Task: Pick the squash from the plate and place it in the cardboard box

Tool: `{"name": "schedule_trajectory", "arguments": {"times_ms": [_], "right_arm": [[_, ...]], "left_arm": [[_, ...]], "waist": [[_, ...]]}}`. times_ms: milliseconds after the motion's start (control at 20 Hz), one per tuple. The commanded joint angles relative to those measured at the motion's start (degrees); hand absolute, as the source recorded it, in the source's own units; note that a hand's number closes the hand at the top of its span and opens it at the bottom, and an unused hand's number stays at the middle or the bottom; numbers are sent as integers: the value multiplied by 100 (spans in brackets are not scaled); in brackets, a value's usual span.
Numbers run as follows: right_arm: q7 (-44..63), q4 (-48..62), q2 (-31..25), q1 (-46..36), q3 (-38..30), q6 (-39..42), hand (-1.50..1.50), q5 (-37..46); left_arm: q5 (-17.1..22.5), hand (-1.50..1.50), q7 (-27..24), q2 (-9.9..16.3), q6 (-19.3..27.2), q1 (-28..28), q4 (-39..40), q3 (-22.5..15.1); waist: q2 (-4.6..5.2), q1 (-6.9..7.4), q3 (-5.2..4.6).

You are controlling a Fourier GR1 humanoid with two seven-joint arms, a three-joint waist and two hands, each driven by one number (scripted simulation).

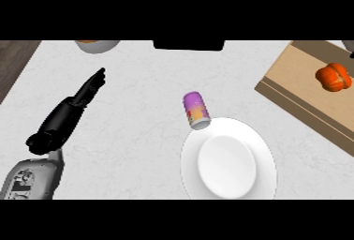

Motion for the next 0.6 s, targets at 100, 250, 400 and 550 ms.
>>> {"name": "schedule_trajectory", "arguments": {"times_ms": [100,250,400,550], "right_arm": [[-1265,789,-93,-116,161,132,-150,14],[-1714,796,-245,-269,-249,188,-150,-415],[-1756,915,26,-582,-1277,166,-150,-1421],[-1504,1376,-37,-692,-2402,367,-150,-2432]], "left_arm": [[-70,0,79,-112,152,-232,195,38],[-57,0,67,-16,90,-40,34,76],[-110,0,73,-105,165,-211,167,25],[-31,0,78,-105,90,-43,63,17]], "waist": [[-12,-56,3],[-45,-77,2],[-28,-118,16],[-38,-97,30]]}}
